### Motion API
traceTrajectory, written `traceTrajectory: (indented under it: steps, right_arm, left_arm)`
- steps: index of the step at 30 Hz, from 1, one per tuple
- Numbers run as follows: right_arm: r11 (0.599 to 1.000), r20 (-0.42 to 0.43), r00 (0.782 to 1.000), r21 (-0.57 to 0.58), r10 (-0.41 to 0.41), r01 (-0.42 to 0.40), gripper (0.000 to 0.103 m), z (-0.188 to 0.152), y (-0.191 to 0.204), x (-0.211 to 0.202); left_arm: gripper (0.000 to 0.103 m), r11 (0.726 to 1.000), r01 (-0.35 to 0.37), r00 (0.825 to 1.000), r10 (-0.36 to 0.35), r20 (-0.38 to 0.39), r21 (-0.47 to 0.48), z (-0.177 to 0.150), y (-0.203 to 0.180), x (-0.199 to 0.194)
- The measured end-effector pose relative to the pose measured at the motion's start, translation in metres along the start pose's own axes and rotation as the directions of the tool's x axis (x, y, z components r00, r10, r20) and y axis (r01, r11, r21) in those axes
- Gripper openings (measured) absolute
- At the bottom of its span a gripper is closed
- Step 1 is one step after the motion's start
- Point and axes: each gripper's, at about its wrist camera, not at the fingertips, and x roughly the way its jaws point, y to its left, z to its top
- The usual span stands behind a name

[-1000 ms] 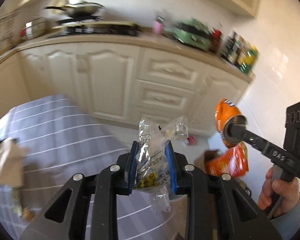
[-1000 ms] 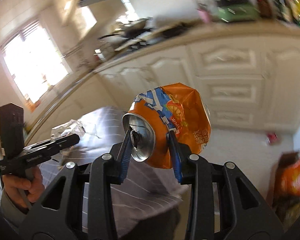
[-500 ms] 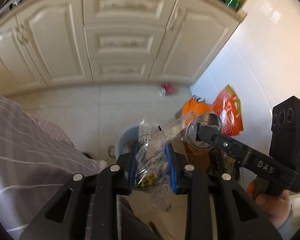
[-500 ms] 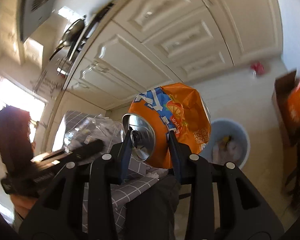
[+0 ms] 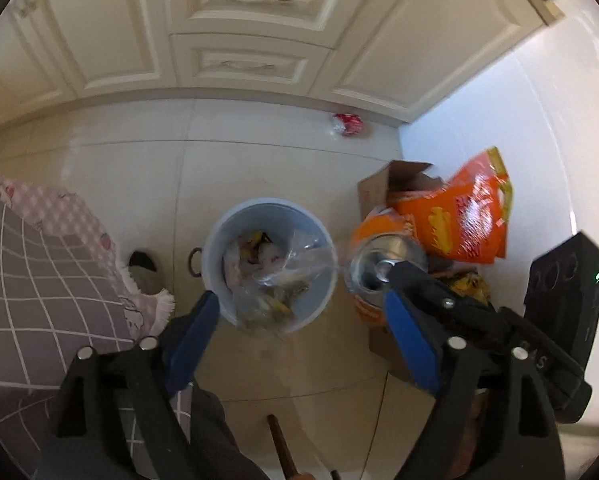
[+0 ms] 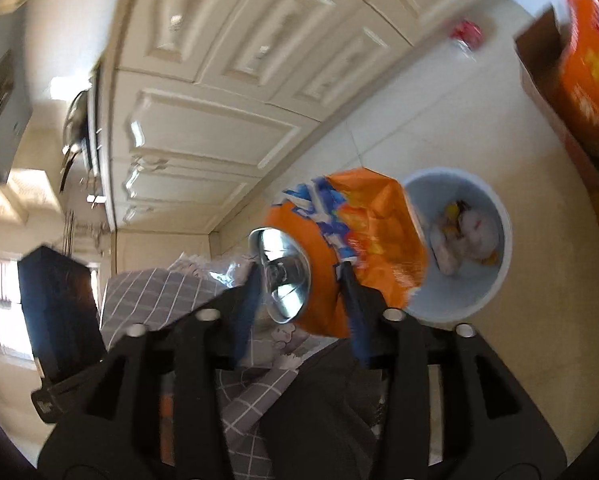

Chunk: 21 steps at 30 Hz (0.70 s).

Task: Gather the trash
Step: 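Carry the wrapper and orange can to the blue bin and open both grippers, then move both open grippers back over the table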

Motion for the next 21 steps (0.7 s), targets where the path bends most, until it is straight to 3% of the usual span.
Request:
traceTrajectory:
  steps: [3, 6, 21]
  right_arm:
    - [0.999, 0.015, 0.999, 0.019, -0.030, 0.030, 0.083, 0.001, -0.007, -0.001]
    - [0.999, 0.036, 0.999, 0.019, -0.038, 0.037, 0.093, 0.000, -0.009, -0.006]
    - [0.997, 0.087, 0.994, -0.018, -0.069, 0.070, 0.096, -0.021, 0.017, -0.035]
  left_arm:
    - [0.085, 1.000, -0.009, 1.000, 0.009, -0.011, -0.008, -0.002, 0.005, -0.002]
    - [0.087, 0.999, -0.033, 0.999, 0.033, 0.012, 0.001, -0.002, 0.007, -0.010]
    - [0.087, 0.997, -0.062, 0.987, 0.053, 0.152, 0.054, -0.025, -0.008, -0.081]
